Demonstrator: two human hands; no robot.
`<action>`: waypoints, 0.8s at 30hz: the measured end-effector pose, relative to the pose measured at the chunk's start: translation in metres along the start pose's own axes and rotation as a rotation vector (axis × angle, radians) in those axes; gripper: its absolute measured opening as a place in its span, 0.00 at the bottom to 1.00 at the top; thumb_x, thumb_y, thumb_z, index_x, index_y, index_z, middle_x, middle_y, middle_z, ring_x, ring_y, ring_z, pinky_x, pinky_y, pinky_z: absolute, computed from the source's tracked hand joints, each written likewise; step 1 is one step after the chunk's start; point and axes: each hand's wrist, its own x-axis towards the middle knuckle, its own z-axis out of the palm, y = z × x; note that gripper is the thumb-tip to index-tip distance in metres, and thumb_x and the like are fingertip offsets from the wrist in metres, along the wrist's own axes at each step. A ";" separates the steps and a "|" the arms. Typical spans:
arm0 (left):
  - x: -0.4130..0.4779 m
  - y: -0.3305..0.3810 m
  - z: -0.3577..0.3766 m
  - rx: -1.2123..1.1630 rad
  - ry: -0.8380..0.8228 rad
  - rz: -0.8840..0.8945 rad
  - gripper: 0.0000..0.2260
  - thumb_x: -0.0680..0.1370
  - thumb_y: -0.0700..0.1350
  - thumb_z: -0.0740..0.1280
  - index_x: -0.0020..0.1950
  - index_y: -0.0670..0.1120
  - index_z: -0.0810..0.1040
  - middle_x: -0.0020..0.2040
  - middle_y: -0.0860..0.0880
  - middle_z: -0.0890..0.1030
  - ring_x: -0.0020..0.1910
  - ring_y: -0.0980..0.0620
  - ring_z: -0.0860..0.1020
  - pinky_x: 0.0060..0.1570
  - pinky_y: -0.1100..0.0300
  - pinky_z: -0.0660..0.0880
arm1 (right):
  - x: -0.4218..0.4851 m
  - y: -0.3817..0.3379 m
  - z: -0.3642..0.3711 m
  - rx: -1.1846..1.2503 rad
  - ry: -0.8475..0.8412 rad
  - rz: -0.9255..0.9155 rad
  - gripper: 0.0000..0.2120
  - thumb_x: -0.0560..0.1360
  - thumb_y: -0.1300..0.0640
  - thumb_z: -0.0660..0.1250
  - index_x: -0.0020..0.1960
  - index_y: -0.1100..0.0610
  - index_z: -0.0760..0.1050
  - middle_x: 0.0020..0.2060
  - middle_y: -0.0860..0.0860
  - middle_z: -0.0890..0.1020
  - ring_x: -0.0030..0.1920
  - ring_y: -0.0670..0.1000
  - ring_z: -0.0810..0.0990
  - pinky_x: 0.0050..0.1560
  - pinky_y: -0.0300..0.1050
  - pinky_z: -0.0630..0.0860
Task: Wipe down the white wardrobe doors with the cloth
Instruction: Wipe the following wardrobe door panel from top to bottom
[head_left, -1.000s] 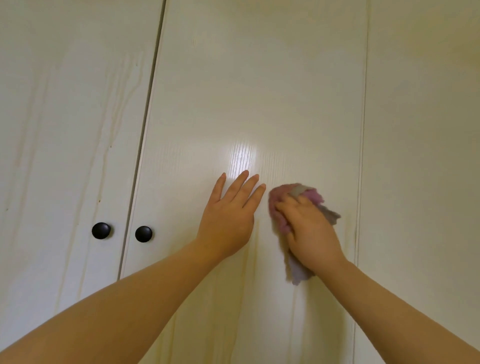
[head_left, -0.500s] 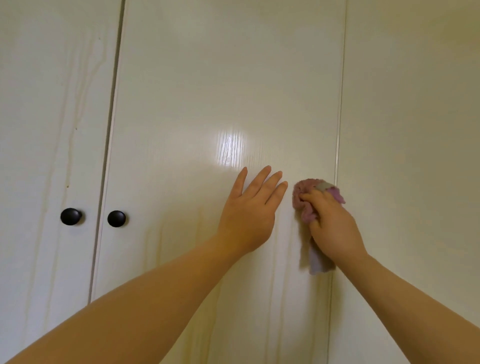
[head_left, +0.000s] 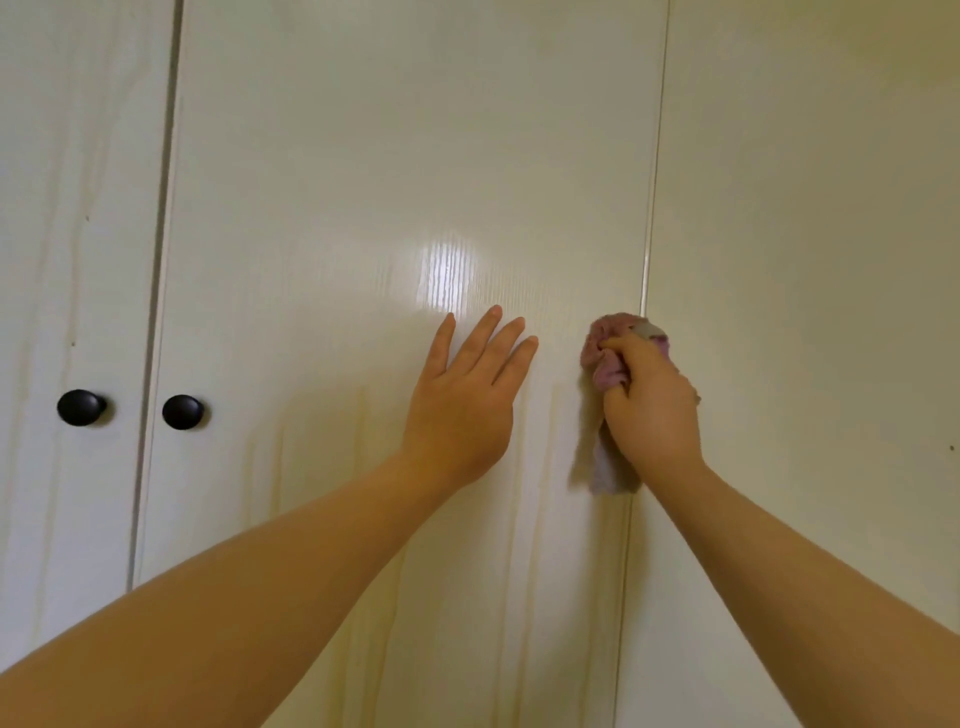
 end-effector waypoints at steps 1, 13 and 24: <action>-0.002 0.001 0.001 -0.006 0.001 0.008 0.21 0.75 0.38 0.55 0.65 0.41 0.76 0.65 0.43 0.76 0.67 0.42 0.71 0.68 0.40 0.59 | -0.006 -0.003 0.004 0.009 0.009 0.003 0.11 0.75 0.67 0.58 0.53 0.61 0.76 0.47 0.55 0.79 0.44 0.48 0.71 0.41 0.35 0.61; -0.007 -0.004 0.001 0.002 0.028 -0.009 0.20 0.75 0.38 0.58 0.66 0.41 0.75 0.67 0.42 0.74 0.69 0.40 0.69 0.69 0.40 0.56 | -0.029 -0.007 0.013 0.042 -0.032 -0.018 0.13 0.74 0.69 0.57 0.54 0.61 0.76 0.46 0.50 0.75 0.46 0.47 0.72 0.40 0.30 0.61; -0.020 -0.020 -0.008 0.019 -0.008 -0.012 0.20 0.75 0.39 0.57 0.66 0.41 0.75 0.67 0.42 0.74 0.69 0.40 0.69 0.68 0.40 0.58 | -0.026 -0.014 0.010 0.026 -0.064 -0.018 0.14 0.74 0.70 0.57 0.56 0.61 0.75 0.47 0.51 0.74 0.45 0.47 0.71 0.39 0.29 0.61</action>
